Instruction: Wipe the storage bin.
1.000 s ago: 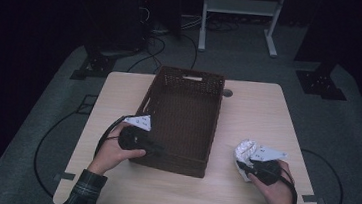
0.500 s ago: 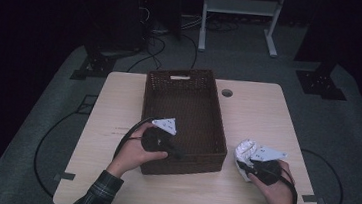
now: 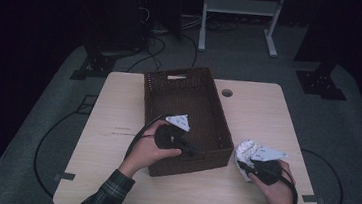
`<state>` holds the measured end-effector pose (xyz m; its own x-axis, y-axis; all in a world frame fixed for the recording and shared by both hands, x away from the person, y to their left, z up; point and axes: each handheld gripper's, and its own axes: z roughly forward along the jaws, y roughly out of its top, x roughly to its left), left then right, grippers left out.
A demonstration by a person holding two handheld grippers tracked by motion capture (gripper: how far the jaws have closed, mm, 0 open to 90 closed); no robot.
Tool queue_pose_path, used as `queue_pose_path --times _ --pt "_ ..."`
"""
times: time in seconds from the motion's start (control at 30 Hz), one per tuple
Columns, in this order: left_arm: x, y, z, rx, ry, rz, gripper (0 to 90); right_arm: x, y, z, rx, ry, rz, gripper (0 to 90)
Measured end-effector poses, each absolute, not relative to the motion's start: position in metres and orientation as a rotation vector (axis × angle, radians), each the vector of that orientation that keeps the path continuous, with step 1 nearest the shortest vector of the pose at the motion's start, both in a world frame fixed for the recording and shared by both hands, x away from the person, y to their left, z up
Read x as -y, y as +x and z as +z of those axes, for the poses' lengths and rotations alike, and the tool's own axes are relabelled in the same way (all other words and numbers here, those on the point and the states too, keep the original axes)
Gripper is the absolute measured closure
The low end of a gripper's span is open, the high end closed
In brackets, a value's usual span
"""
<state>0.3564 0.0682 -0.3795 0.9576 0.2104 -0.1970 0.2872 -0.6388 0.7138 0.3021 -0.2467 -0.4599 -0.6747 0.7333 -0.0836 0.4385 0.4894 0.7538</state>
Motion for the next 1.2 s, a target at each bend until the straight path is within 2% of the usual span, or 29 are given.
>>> queue_pose_path --times 0.1,0.33,0.8,1.2 --pt "-0.061 0.356 -0.383 -0.362 2.339 -0.089 77.4 0.247 0.302 -0.46 -2.34 0.965 1.022 71.3" --pt "-0.059 0.359 -0.383 -0.38 2.322 -0.078 82.4 0.247 0.302 -0.46 -2.338 0.965 1.022 71.4" --pt "-0.062 0.381 -0.385 -0.464 2.282 -0.048 82.5 0.25 0.3 -0.458 -2.325 0.957 1.038 71.3" --pt "-0.062 0.38 -0.386 -0.439 2.28 -0.038 81.9 0.228 0.299 -0.442 -2.335 0.877 1.129 71.4"
